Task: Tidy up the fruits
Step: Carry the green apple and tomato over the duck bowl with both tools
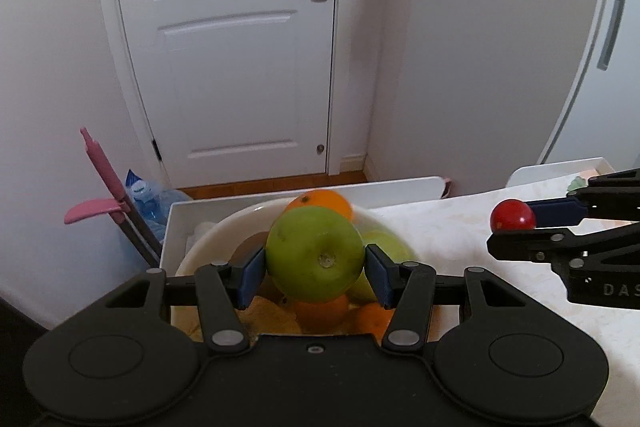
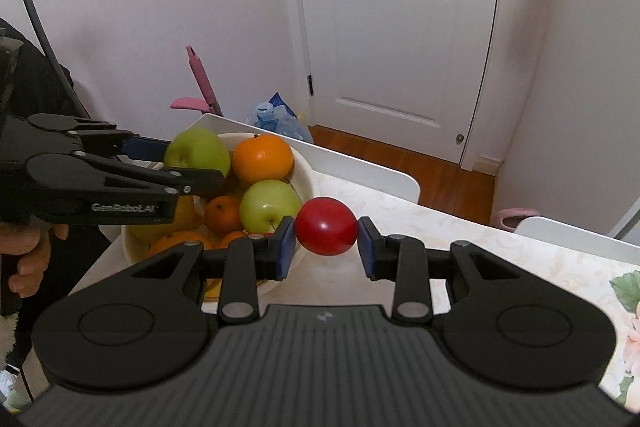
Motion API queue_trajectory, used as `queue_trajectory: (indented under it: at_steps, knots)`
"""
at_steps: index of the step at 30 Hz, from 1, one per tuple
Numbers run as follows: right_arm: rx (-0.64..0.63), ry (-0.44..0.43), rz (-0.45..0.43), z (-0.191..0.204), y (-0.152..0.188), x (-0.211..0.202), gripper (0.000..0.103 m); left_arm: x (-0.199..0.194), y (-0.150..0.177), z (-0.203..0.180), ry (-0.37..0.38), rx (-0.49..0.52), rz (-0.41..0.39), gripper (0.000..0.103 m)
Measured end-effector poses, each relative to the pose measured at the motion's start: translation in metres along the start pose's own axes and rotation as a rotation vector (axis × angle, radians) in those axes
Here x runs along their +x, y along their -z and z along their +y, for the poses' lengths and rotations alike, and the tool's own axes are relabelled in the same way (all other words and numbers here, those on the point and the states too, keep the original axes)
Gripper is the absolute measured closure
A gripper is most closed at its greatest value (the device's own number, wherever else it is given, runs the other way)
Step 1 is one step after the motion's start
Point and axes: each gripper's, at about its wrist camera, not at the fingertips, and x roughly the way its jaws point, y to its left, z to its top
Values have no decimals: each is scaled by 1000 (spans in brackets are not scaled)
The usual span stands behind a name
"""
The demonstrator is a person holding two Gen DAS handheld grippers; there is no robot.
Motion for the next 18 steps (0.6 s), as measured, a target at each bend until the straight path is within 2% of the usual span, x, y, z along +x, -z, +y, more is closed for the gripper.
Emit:
queue_trajectory:
  at_steps: [7,8,9,11,16,18]
  knots:
    - [-6,5,21,4,-2,8,55,13,2,6,9,3,46,44]
    - [-8,5,24,4,-2,9,55,12,2,6,7,2,37,39]
    - [-9,5,26,4,-2,9,55,11,1,7,5,-2,27,23]
    - [-14,5,30,5,-2,10,55,4,-1,11,-1,-28,-7,9]
    - [-31,-4,35,8,-4,11,55,-11,-2,22,-11,-75,-36,9]
    - [-39,-10,36,11,-4,11,55,-18,-1,24,-24,-79,-41,5]
